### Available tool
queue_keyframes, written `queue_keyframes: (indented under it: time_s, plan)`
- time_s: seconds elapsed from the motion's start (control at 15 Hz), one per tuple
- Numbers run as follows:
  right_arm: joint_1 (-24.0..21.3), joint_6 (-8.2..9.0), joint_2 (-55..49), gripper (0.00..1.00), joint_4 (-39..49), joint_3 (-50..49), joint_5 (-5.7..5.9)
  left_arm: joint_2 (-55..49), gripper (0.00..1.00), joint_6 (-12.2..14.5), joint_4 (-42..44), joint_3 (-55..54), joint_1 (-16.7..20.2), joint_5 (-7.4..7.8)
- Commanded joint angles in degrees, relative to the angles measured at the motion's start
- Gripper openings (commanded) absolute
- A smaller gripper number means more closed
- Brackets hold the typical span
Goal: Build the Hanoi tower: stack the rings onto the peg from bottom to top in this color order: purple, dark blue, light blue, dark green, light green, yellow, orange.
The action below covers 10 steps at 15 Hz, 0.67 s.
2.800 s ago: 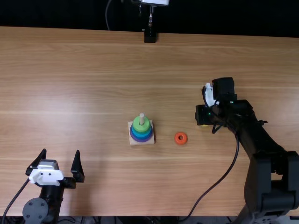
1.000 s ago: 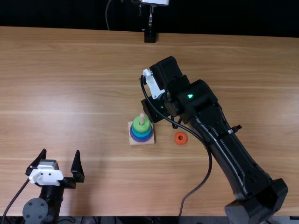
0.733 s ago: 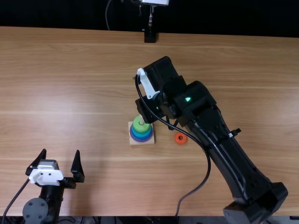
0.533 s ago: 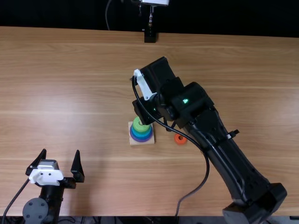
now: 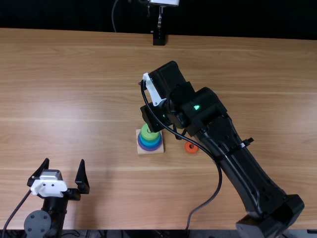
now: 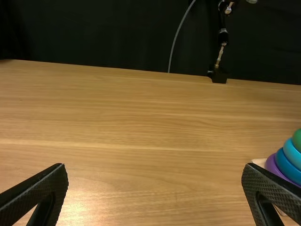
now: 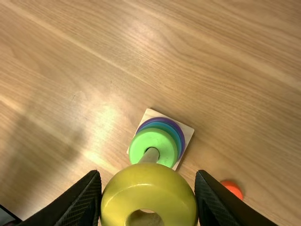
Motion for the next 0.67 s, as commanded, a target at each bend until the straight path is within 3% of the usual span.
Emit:
queue_keyframes:
  time_s: [0.0,0.6]
  plan:
    - [0.6,0.62,-1.6,0.0,0.1,1.4,-0.34,-0.7,1.0,0.2,-0.2,-2.2,-0.1,-0.62]
    - [1.3,0.73,-1.2,0.0,0.2,0.9,-0.44,-0.7,1.0,0.2,-0.2,-2.2,-0.1,-0.62]
